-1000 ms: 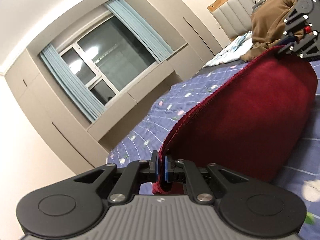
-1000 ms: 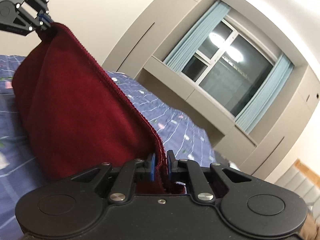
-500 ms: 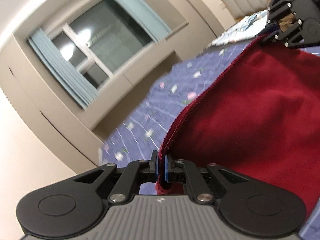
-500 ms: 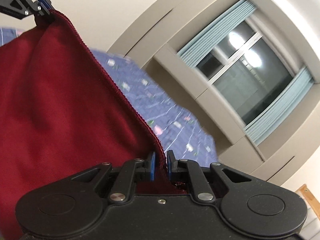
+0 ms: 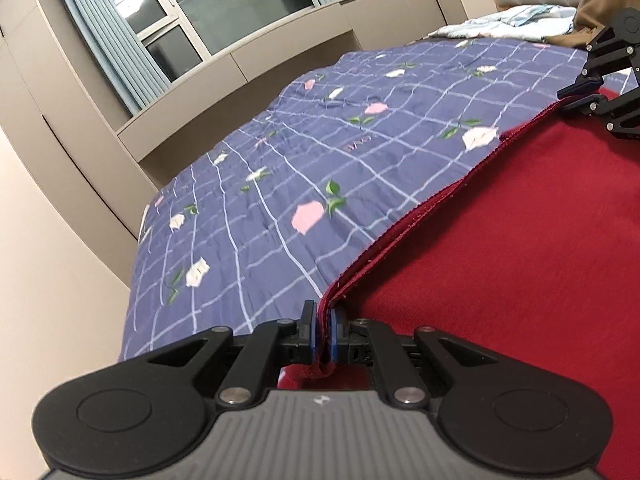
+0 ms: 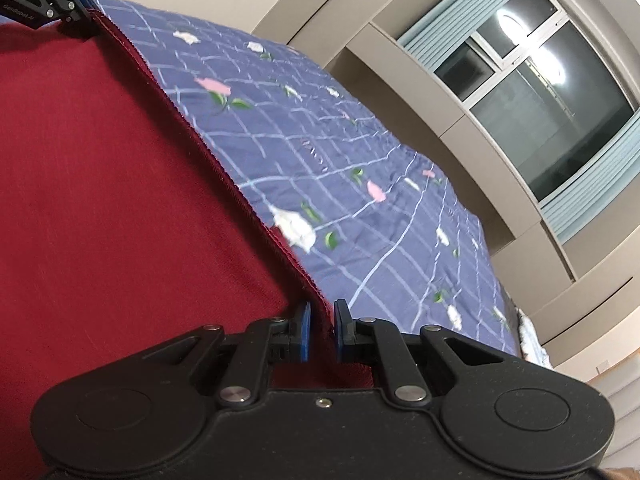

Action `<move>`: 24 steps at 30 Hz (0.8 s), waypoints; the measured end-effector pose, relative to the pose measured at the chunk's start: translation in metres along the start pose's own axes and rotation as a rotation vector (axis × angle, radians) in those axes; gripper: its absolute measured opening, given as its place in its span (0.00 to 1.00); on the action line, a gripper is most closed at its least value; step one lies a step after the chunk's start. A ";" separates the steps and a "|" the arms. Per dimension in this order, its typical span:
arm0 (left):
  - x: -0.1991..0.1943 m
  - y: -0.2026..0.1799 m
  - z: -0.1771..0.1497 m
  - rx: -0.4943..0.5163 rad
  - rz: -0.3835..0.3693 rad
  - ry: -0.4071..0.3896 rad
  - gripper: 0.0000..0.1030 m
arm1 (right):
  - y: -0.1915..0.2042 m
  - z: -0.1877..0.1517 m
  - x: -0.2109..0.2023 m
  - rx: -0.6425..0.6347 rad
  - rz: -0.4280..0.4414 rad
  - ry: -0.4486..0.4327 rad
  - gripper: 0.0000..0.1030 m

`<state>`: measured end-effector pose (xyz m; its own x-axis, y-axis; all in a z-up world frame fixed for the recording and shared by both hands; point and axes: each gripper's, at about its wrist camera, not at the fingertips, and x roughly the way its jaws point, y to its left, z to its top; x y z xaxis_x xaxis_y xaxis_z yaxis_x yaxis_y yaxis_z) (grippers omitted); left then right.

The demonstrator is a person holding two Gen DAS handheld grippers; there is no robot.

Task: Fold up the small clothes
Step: 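Lay the hem onto the sweater and open both grippers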

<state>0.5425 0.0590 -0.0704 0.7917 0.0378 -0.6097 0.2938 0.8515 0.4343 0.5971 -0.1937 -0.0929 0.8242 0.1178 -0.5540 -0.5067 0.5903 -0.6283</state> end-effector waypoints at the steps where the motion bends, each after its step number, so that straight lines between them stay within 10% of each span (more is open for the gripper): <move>1: 0.004 -0.002 -0.002 0.000 0.000 0.004 0.06 | 0.003 -0.002 0.002 0.004 0.000 0.004 0.11; 19: 0.023 0.013 -0.002 -0.161 -0.039 0.062 0.16 | 0.004 -0.004 0.019 0.015 -0.073 0.009 0.11; 24: 0.025 0.025 0.002 -0.262 -0.044 0.095 0.29 | 0.000 -0.003 0.017 0.028 -0.115 0.016 0.49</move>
<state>0.5700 0.0801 -0.0736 0.7237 0.0365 -0.6891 0.1685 0.9590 0.2278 0.6108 -0.1939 -0.1040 0.8722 0.0358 -0.4878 -0.4018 0.6212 -0.6728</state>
